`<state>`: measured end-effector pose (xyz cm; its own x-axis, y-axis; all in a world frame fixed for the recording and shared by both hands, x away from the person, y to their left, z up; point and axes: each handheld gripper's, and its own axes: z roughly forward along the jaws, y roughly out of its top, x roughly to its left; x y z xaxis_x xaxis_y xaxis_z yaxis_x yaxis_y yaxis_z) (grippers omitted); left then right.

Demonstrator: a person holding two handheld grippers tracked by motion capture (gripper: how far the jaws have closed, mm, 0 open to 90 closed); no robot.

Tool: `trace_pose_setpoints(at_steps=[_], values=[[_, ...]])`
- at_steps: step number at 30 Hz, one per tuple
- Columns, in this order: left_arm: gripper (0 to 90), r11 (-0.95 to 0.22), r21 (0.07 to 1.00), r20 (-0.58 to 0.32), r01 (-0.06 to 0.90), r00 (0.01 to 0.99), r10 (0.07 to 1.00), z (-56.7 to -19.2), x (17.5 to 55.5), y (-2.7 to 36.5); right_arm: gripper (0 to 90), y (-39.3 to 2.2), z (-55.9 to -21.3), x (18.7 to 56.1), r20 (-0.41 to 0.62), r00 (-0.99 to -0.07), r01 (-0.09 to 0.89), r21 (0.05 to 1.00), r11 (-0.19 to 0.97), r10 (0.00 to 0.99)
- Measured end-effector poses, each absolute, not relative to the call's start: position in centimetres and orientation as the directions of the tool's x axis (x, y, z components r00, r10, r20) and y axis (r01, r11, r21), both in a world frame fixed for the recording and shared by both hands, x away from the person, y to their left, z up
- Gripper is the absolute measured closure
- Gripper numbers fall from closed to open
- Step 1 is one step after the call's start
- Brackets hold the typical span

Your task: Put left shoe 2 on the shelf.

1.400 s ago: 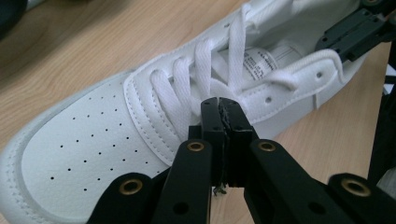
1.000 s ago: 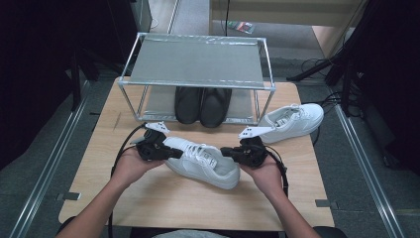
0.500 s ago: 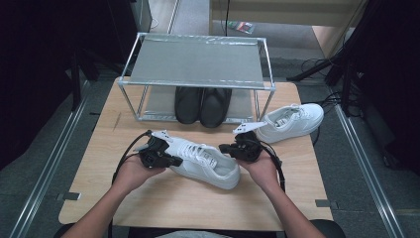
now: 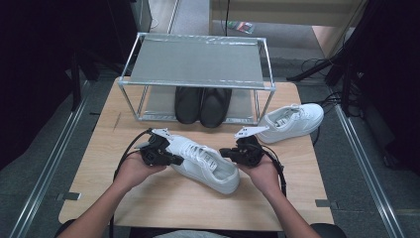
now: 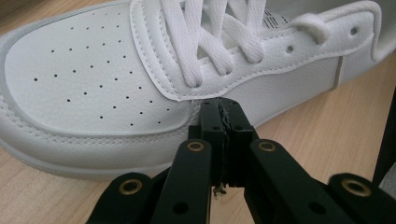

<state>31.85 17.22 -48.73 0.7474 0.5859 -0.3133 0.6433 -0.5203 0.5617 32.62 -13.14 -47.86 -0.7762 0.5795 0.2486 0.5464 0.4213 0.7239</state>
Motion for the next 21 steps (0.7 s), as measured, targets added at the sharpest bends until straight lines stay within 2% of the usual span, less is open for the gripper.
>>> trace_pose_setpoints(at_steps=[21], values=[[89.5,-0.547,0.559,-0.309,0.624,0.768,0.560,-48.6,33.8,15.9,90.0,-13.8,-47.8,29.6,0.256,-0.759,0.565,0.717,0.409,0.599]])
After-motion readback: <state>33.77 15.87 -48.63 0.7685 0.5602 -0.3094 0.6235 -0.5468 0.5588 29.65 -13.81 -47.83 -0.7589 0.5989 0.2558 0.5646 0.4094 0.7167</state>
